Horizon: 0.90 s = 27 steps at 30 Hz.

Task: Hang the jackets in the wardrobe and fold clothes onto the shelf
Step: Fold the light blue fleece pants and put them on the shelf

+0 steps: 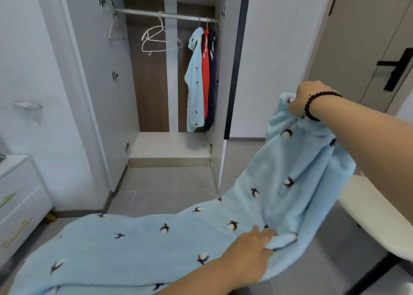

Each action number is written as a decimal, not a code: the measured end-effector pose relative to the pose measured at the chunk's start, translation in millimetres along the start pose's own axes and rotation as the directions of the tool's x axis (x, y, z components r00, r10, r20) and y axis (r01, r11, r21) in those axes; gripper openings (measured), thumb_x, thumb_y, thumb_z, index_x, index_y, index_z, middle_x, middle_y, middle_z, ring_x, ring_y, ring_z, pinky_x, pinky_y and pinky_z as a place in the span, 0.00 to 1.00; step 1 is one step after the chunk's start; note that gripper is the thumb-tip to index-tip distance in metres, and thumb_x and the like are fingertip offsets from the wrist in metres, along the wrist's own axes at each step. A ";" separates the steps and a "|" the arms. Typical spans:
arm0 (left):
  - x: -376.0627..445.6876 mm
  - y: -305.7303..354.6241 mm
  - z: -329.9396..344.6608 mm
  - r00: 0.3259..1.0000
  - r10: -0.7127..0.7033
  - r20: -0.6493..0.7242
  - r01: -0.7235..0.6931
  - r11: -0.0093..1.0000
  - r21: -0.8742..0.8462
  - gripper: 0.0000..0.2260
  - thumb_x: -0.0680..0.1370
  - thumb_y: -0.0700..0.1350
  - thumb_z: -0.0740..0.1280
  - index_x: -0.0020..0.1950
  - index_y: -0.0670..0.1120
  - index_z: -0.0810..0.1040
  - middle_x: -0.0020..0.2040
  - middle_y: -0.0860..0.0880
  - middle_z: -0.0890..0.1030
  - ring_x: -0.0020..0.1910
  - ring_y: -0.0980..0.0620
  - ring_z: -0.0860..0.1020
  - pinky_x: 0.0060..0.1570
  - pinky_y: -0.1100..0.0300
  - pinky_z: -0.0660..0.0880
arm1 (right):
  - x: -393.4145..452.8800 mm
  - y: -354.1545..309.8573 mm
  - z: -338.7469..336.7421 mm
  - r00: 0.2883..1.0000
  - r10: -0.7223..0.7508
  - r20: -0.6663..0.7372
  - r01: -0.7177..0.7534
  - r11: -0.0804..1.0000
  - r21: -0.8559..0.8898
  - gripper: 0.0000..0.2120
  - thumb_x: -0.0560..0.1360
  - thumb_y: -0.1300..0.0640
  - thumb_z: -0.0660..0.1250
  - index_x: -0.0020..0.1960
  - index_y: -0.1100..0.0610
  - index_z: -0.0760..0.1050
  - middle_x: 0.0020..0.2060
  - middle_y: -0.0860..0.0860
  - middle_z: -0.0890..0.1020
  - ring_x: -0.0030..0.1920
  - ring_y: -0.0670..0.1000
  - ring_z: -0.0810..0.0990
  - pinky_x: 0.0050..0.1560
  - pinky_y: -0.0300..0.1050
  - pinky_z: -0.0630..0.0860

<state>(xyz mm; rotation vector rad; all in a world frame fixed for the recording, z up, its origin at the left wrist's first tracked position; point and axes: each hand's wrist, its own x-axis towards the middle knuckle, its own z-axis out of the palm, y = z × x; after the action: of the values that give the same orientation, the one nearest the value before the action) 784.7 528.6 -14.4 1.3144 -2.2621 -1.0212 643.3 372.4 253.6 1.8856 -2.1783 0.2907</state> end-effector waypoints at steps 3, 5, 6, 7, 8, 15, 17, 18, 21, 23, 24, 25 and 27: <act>-9.7 -12.2 -2.4 0.999 -0.027 0.045 0.032 0.994 -0.104 0.17 0.80 0.57 0.58 0.62 0.48 0.73 0.62 0.46 0.77 0.63 0.47 0.74 0.66 0.49 0.69 | -11.2 -42.3 -0.8 0.987 -0.099 0.128 0.083 0.989 0.120 0.11 0.70 0.53 0.65 0.35 0.60 0.72 0.31 0.55 0.75 0.31 0.54 0.73 0.29 0.39 0.66; -19.4 -28.0 -13.9 0.995 -0.096 0.009 0.095 0.974 -0.206 0.19 0.79 0.59 0.61 0.65 0.52 0.75 0.64 0.52 0.78 0.63 0.54 0.74 0.66 0.57 0.70 | -21.2 -77.6 3.1 0.966 -0.180 0.186 0.140 0.967 0.213 0.12 0.68 0.50 0.65 0.36 0.59 0.73 0.32 0.54 0.76 0.32 0.54 0.74 0.29 0.39 0.66; -24.8 -37.3 -23.0 0.990 -0.139 -0.029 0.126 0.955 -0.269 0.18 0.79 0.57 0.62 0.67 0.52 0.75 0.65 0.53 0.77 0.62 0.57 0.75 0.64 0.64 0.70 | -26.9 -96.7 5.3 0.953 -0.228 0.199 0.174 0.951 0.256 0.13 0.67 0.49 0.65 0.35 0.59 0.72 0.31 0.53 0.76 0.31 0.53 0.74 0.29 0.38 0.65; -32.0 -46.5 -35.3 0.980 -0.180 -0.082 0.145 0.936 -0.322 0.17 0.80 0.53 0.63 0.68 0.51 0.75 0.64 0.55 0.77 0.60 0.61 0.75 0.59 0.72 0.69 | -32.9 -116.2 7.3 0.938 -0.278 0.207 0.211 0.932 0.294 0.13 0.67 0.49 0.65 0.33 0.58 0.71 0.29 0.52 0.74 0.29 0.52 0.72 0.28 0.37 0.64; -40.1 -56.9 -49.6 0.966 -0.212 -0.151 0.149 0.926 -0.347 0.16 0.80 0.49 0.63 0.68 0.50 0.75 0.63 0.56 0.77 0.58 0.63 0.74 0.54 0.79 0.67 | -39.5 -135.4 8.9 0.922 -0.324 0.213 0.247 0.913 0.324 0.13 0.68 0.49 0.65 0.32 0.58 0.69 0.28 0.51 0.72 0.28 0.51 0.71 0.27 0.37 0.63; -130.7 -161.8 -152.5 0.562 -0.527 -0.638 0.175 0.829 -0.531 0.10 0.78 0.38 0.65 0.54 0.51 0.79 0.53 0.54 0.83 0.51 0.62 0.78 0.43 0.75 0.71 | -89.9 -247.4 34.1 0.823 -0.514 0.241 0.326 0.775 0.542 0.09 0.69 0.52 0.67 0.37 0.57 0.72 0.31 0.50 0.73 0.33 0.49 0.72 0.27 0.38 0.64; -166.7 -198.9 -166.6 0.369 -0.646 -0.669 0.221 0.760 -0.612 0.10 0.78 0.38 0.64 0.54 0.51 0.78 0.50 0.54 0.82 0.50 0.60 0.79 0.42 0.73 0.70 | -105.5 -270.6 49.8 0.797 -0.557 0.233 0.333 0.728 0.599 0.09 0.70 0.51 0.67 0.42 0.56 0.73 0.34 0.49 0.74 0.38 0.50 0.74 0.28 0.40 0.65; -182.7 -217.2 -171.0 0.298 -0.701 -0.648 0.270 0.713 -0.647 0.09 0.78 0.39 0.64 0.56 0.50 0.77 0.51 0.54 0.81 0.52 0.56 0.78 0.45 0.69 0.71 | -113.8 -281.8 58.1 0.787 -0.574 0.226 0.329 0.700 0.634 0.09 0.71 0.51 0.67 0.45 0.56 0.74 0.36 0.49 0.76 0.40 0.50 0.75 0.29 0.40 0.68; -221.8 -266.2 -172.3 0.225 -0.860 -0.458 0.409 0.510 -0.756 0.03 0.79 0.43 0.64 0.51 0.50 0.74 0.49 0.50 0.76 0.50 0.50 0.75 0.54 0.56 0.70 | -140.8 -315.4 89.3 0.753 -0.612 0.241 0.264 0.618 0.741 0.14 0.70 0.52 0.68 0.53 0.56 0.74 0.42 0.49 0.79 0.41 0.47 0.76 0.32 0.38 0.69; -236.4 -289.4 -163.9 0.238 -0.931 -0.276 0.440 0.357 -0.824 0.03 0.80 0.47 0.63 0.47 0.49 0.73 0.47 0.47 0.75 0.45 0.49 0.73 0.50 0.57 0.69 | -160.6 -336.5 111.4 0.721 -0.634 0.281 0.188 0.569 0.801 0.14 0.70 0.51 0.69 0.53 0.53 0.71 0.43 0.46 0.78 0.41 0.43 0.76 0.34 0.37 0.71; -241.9 -300.3 -158.1 0.241 -0.955 -0.171 0.443 0.265 -0.856 0.06 0.80 0.50 0.63 0.51 0.48 0.73 0.51 0.46 0.76 0.48 0.48 0.74 0.50 0.56 0.70 | -170.5 -346.9 122.1 0.702 -0.644 0.303 0.146 0.547 0.824 0.14 0.70 0.50 0.69 0.53 0.51 0.70 0.42 0.45 0.78 0.41 0.43 0.77 0.36 0.38 0.72; -246.3 -310.7 -150.8 0.239 -0.968 -0.075 0.450 0.178 -0.875 0.11 0.79 0.53 0.63 0.55 0.47 0.74 0.54 0.44 0.77 0.49 0.46 0.75 0.50 0.55 0.71 | -180.2 -356.3 132.6 0.686 -0.652 0.322 0.107 0.528 0.842 0.15 0.70 0.49 0.69 0.53 0.50 0.70 0.42 0.45 0.79 0.41 0.43 0.78 0.36 0.38 0.73; -252.6 -328.7 -138.7 0.259 -0.964 0.058 0.489 0.080 -0.869 0.18 0.79 0.57 0.63 0.57 0.43 0.75 0.54 0.42 0.79 0.47 0.46 0.77 0.47 0.55 0.74 | -197.4 -371.8 150.6 0.672 -0.660 0.336 0.057 0.498 0.865 0.19 0.69 0.47 0.70 0.56 0.50 0.69 0.43 0.42 0.78 0.42 0.41 0.78 0.36 0.36 0.72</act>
<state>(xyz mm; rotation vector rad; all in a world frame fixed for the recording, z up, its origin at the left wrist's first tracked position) 1200.2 581.9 -139.5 2.0127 -0.2431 -1.3771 1029.5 457.9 45.3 3.4108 -1.9736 0.7441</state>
